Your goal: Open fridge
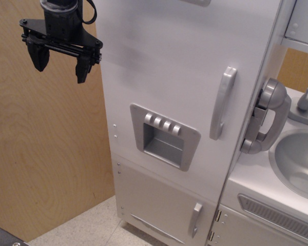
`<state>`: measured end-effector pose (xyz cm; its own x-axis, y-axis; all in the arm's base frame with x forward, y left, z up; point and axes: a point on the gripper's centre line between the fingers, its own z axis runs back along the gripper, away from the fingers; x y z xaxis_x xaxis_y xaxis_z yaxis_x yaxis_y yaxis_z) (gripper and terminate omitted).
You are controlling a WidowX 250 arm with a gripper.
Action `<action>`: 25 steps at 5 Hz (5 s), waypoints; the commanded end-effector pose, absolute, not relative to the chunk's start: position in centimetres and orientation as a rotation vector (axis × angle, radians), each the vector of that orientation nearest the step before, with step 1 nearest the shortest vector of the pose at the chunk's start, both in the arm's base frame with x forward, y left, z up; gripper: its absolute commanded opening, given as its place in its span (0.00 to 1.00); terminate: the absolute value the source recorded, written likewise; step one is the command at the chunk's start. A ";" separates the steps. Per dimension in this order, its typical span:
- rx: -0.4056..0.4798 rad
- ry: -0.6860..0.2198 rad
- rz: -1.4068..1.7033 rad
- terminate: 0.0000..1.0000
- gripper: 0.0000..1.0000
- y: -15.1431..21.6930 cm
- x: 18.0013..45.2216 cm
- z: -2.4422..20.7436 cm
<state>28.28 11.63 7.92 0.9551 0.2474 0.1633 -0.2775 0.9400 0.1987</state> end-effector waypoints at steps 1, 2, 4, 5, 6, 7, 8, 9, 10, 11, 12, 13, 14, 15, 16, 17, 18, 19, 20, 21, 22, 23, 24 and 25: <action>0.222 -0.137 0.269 0.00 1.00 11.6 28.3 7.9; 0.159 -0.136 0.172 0.00 1.00 7.1 28.9 8.3; 0.063 -0.158 0.057 0.00 1.00 -1.9 30.2 8.5; 0.016 -0.183 0.015 0.00 1.00 -4.7 30.3 8.8; 0.010 -0.247 0.011 0.00 1.00 -6.7 31.2 9.1; 0.004 -0.244 -0.018 0.00 1.00 -7.9 32.2 8.6; 0.022 -0.300 -0.044 0.00 1.00 -8.7 33.3 8.0; 0.050 -0.370 -0.049 0.00 1.00 -9.3 34.3 7.3; 0.088 -0.416 -0.049 0.00 1.00 -9.3 34.7 6.4; 0.098 -0.495 -0.065 0.00 0.00 -9.4 34.5 6.2; 0.061 -0.476 -0.034 0.00 0.00 -8.9 34.4 6.7; 0.040 -0.461 -0.037 0.00 0.00 -8.3 34.1 6.6; 0.021 -0.461 -0.043 0.00 0.00 -7.7 33.9 6.7; -0.024 -0.421 -0.033 0.00 0.00 -7.0 33.0 7.3; -0.029 -0.374 -0.043 0.00 0.00 -5.9 30.8 7.8; 0.033 -0.343 -0.088 0.00 1.00 -5.7 29.4 7.3; 0.036 -0.202 -0.037 0.00 1.00 -6.1 29.0 7.3; 0.043 -0.132 -0.136 0.00 1.00 -8.2 27.3 7.0; 0.069 -0.138 -0.192 0.00 1.00 -11.0 26.7 6.6; 0.034 -0.128 -0.272 0.00 1.00 -13.9 26.6 6.3; 0.033 -0.087 -0.281 0.00 1.00 -16.7 27.8 6.0; 0.029 -0.106 -0.264 0.00 1.00 -18.5 29.5 6.4; 0.029 -0.144 -0.241 0.00 1.00 -18.6 31.3 6.7; 0.039 -0.193 -0.203 0.00 1.00 -18.2 32.8 6.7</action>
<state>32.40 -17.96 4.50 0.9678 -0.2104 0.1382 0.2010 0.9764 0.0795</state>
